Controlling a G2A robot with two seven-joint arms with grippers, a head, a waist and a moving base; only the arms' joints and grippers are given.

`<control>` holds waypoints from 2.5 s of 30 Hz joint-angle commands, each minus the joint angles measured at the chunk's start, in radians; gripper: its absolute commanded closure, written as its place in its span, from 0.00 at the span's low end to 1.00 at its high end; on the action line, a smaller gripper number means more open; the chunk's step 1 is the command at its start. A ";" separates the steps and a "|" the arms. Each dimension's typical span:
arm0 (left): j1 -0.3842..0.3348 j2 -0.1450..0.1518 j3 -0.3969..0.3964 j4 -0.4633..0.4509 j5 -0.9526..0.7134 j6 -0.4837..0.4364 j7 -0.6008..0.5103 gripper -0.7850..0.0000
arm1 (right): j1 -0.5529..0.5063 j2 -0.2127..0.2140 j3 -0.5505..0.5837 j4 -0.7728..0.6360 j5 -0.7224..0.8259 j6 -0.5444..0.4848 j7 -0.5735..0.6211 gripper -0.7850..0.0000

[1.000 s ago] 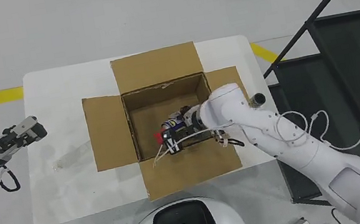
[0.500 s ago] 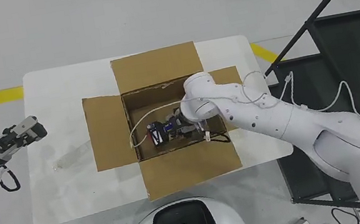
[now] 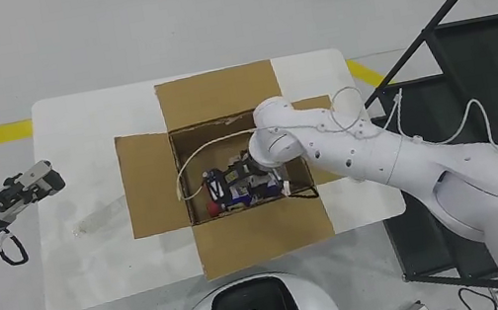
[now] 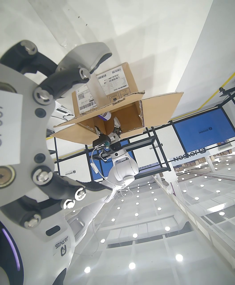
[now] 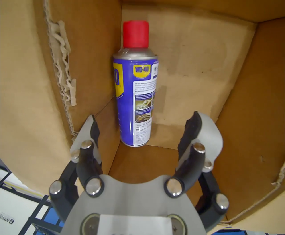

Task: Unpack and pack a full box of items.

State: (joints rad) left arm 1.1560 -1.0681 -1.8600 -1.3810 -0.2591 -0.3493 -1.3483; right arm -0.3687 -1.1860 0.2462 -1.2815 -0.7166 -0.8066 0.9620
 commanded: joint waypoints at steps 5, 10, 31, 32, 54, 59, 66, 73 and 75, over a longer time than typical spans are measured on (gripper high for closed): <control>0.000 0.000 0.000 0.000 0.000 0.000 0.000 0.00 | -0.066 0.082 0.139 -0.096 -0.067 0.026 -0.196 0.00; 0.000 0.000 0.000 0.000 0.000 0.000 0.000 0.00 | -0.192 0.182 0.329 -0.232 -0.173 0.084 -0.369 0.00; 0.000 0.000 0.000 0.000 0.000 0.000 0.000 0.00 | -1.180 0.415 1.196 -0.634 -0.442 0.381 -1.069 0.00; 0.000 0.000 0.000 0.000 0.000 0.000 0.000 0.00 | -1.180 0.415 1.196 -0.634 -0.442 0.381 -1.069 0.00; 0.000 0.000 0.000 0.000 0.000 0.000 0.000 0.00 | -1.310 0.417 1.331 -0.437 -0.236 0.282 -1.087 0.00; 0.000 0.000 0.000 0.000 0.000 0.000 0.000 0.00 | -1.397 0.418 1.374 -0.369 -0.227 0.276 -1.012 0.00; 0.000 0.000 0.000 0.000 0.000 0.000 0.000 0.00 | -1.422 0.416 1.387 -0.363 -0.173 0.289 -0.866 0.00; 0.000 0.000 0.000 0.000 0.000 0.000 0.000 0.00 | -1.422 0.416 1.387 -0.363 -0.173 0.289 -0.866 0.00; 0.000 0.000 0.000 0.000 0.000 0.000 0.000 0.00 | -1.421 0.415 1.386 -0.363 -0.172 0.293 -0.865 0.00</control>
State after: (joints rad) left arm 1.1560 -1.0681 -1.8600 -1.3810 -0.2591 -0.3493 -1.3483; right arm -1.7903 -0.7701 1.6330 -1.6448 -0.8899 -0.5178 0.0957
